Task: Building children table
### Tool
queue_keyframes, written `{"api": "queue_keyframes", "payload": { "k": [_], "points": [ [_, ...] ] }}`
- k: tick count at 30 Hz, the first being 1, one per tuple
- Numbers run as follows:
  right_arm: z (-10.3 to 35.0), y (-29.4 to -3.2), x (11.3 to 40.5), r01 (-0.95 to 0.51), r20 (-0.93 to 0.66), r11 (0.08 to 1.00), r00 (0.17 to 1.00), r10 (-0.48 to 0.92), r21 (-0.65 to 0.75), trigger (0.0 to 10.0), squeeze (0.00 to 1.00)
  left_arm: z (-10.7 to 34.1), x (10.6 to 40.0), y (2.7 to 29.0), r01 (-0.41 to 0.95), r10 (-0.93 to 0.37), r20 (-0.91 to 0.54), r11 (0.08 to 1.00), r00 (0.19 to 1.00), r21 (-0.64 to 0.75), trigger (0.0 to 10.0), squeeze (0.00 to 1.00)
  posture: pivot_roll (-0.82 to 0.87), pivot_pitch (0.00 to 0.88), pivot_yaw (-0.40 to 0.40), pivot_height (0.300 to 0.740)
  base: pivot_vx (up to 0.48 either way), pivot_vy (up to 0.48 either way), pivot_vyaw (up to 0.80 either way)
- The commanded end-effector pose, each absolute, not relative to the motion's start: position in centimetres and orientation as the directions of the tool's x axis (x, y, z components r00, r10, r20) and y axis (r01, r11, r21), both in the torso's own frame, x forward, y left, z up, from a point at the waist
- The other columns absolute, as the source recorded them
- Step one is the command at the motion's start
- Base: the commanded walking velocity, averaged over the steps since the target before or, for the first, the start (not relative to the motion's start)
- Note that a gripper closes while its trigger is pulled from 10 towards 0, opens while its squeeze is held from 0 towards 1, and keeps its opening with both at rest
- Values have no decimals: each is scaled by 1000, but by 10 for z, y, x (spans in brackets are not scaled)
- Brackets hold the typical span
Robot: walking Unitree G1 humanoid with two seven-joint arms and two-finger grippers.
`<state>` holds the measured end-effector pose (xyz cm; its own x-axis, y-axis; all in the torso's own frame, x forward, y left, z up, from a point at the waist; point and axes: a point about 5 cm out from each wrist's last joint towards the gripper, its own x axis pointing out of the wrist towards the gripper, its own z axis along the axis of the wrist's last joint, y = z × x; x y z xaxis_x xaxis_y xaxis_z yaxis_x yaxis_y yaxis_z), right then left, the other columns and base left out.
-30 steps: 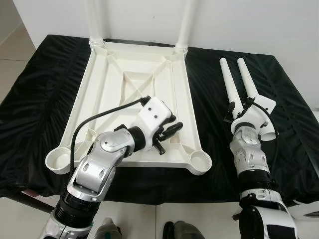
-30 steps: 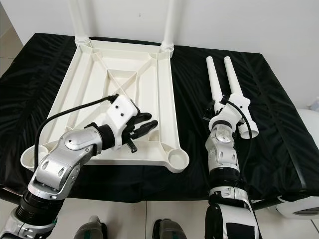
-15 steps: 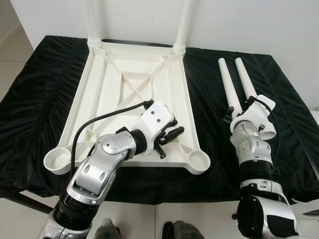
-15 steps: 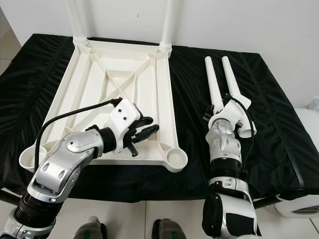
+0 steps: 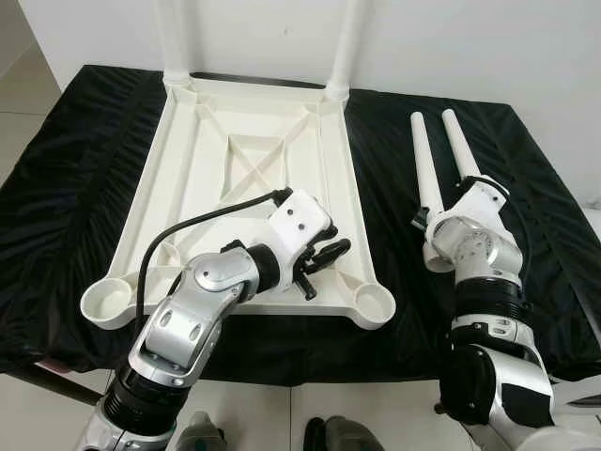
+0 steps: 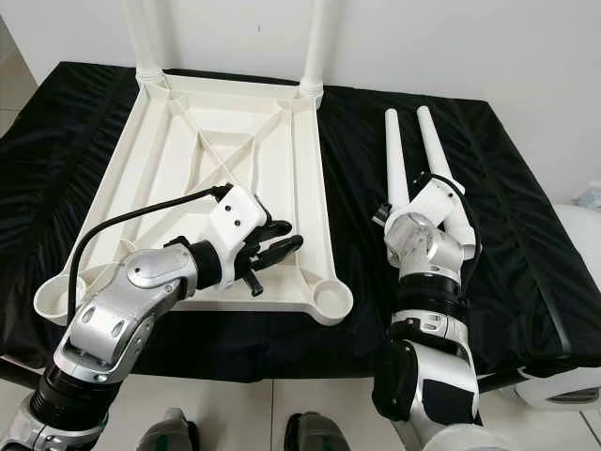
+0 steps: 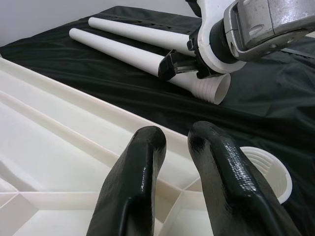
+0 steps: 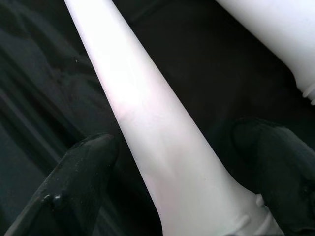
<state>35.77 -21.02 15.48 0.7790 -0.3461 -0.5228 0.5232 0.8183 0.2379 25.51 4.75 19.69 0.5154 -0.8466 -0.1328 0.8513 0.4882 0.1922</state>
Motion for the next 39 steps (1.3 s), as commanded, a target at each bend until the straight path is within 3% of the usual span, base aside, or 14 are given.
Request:
{"api": "queue_keyframes", "payload": {
  "k": [1, 8, 9, 11, 13, 21, 29, 30, 31, 32, 34, 35, 38, 39],
  "points": [
    [143, -208, 354, 529, -596, 818, 739, -313, 226, 10000, 0, 201, 255, 45, 835, -835, -111, 513, 539, 197, 10000, 0, 42, 75, -80, 740, 0, 0, 0],
    [134, -206, 349, 562, -691, 792, 672, -268, 239, 9922, 0, 202, 256, 44, 830, -831, -102, 522, 546, 195, 10000, 0, 40, 72, -83, 740, 0, 0, 0],
    [133, -207, 348, 562, -704, 794, 660, -261, 232, 3804, 0, 202, 256, 44, 830, -831, -100, 524, 547, 193, 10000, 0, 40, 69, -85, 740, 0, 0, 0],
    [133, -207, 348, 562, -704, 794, 660, -261, 232, 3804, 0, 202, 256, 44, 830, -831, -100, 524, 547, 193, 10000, 0, 40, 69, -85, 740, 0, 0, 0],
    [128, -205, 345, 557, -749, 797, 626, -217, 235, 0, 0, 203, 256, 43, 829, -830, -94, 526, 549, 190, 10000, 0, 38, 63, -88, 740, 0, 0, 0],
    [123, -201, 342, 525, -789, 808, 600, -128, 268, 0, 0, 206, 257, 41, 825, -830, -72, 535, 554, 184, 10000, 0, 35, 56, -89, 740, 0, 0, 0],
    [126, -197, 345, 428, -748, 848, 661, -58, 312, 0, 0, 207, 257, 38, 827, -833, -62, 534, 550, 176, 10000, 0, 36, 47, -87, 740, 0, 0, 0],
    [127, -195, 346, 387, -736, 866, 676, -34, 316, 1686, 0, 208, 256, 38, 828, -833, -60, 533, 550, 174, 10000, 0, 36, 47, -87, 740, 0, 0, 0],
    [129, -190, 346, 319, -720, 891, 694, 12, 322, 6078, 0, 208, 256, 38, 828, -833, -57, 534, 550, 172, 10000, 0, 34, 47, -85, 740, 0, 0, 0],
    [131, -186, 347, 259, -702, 910, 711, 47, 324, 4000, 0, 208, 256, 37, 828, -834, -55, 534, 549, 170, 10000, 0, 35, 46, -86, 740, 0, 0, 0],
    [133, -184, 347, 231, -680, 922, 732, 45, 310, 3804, 0, 208, 256, 37, 828, -834, -54, 534, 549, 169, 10000, 0, 36, 49, -87, 740, 0, 0, 0],
    [136, -182, 348, 208, -656, 922, 752, 63, 326, 8863, 0, 208, 256, 37, 828, -834, -53, 535, 549, 168, 10000, 0, 35, 50, -86, 740, 0, 0, 0],
    [138, -181, 349, 198, -641, 920, 764, 71, 338, 8863, 0, 208, 256, 37, 828, -834, -53, 535, 549, 167, 10000, 0, 35, 50, -86, 740, 0, 0, 0],
    [148, -183, 352, 180, -562, 922, 826, 47, 343, 10000, 0, 209, 256, 37, 828, -833, -52, 536, 550, 167, 10000, 0, 35, 55, -86, 740, 0, 0, 0]
  ]
}}
